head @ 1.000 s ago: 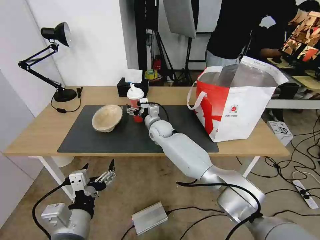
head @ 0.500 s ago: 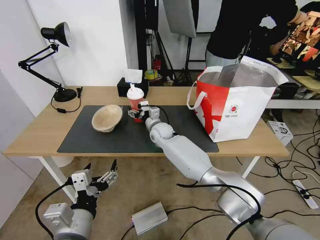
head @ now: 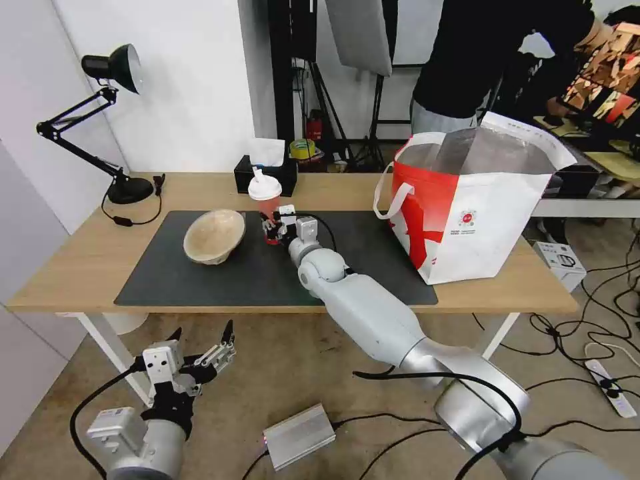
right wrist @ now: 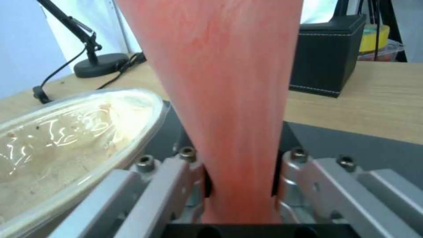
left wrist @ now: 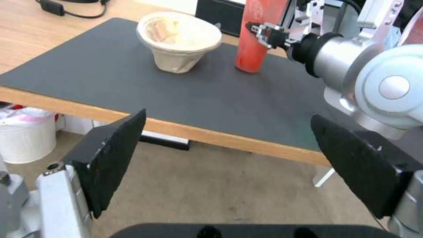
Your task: Pick up the trash from the table and place it into the takeout bag.
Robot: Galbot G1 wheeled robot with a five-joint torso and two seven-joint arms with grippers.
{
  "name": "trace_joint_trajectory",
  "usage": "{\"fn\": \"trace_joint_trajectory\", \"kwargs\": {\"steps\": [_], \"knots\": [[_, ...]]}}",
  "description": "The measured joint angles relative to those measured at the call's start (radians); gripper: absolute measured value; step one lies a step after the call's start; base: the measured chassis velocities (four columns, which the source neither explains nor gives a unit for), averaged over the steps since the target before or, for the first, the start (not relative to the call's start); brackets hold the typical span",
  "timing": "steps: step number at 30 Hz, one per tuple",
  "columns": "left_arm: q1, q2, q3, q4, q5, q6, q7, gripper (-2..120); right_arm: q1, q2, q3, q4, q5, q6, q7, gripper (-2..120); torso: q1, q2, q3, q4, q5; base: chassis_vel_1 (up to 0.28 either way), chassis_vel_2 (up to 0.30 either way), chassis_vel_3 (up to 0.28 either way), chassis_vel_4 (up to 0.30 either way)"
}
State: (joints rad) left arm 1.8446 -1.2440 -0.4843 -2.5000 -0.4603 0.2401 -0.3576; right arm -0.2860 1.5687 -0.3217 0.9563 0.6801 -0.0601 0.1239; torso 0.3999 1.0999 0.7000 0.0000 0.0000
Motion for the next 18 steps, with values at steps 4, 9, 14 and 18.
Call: {"fn": "trace_joint_trajectory", "kwargs": {"steps": [4, 9, 14, 18], "knots": [[-0.001, 0.0, 0.0, 0.0, 0.0, 0.0, 0.0, 100, -0.005, -0.004, 0.003, 0.013, -0.001, 0.004, 0.002, 9, 0.0, 0.0, 0.0, 0.0, 0.0, 0.0, 0.0, 0.0, 0.0], [0.001, 0.0, -0.008, 0.0, 0.001, -0.001, 0.0, 100, -0.008, -0.011, 0.003, 0.044, -0.003, 0.007, 0.015, 3, 0.0, 0.0, 0.0, 0.0, 0.0, 0.0, 0.0, 0.0, 0.0], [0.003, -0.004, -0.013, 0.0, 0.001, -0.001, 0.0, 100, -0.009, -0.019, -0.005, 0.077, -0.004, 0.007, 0.026, 3, 0.0, 0.0, 0.0, 0.0, 0.0, 0.0, 0.0, 0.0, 0.0], [0.004, -0.004, -0.014, 0.0, 0.001, -0.001, 0.0, 100, -0.014, -0.029, -0.009, 0.097, -0.006, 0.007, 0.033, 3, 0.0, 0.0, 0.0, 0.0, 0.0, 0.0, 0.0, 0.0, 0.0]]}}
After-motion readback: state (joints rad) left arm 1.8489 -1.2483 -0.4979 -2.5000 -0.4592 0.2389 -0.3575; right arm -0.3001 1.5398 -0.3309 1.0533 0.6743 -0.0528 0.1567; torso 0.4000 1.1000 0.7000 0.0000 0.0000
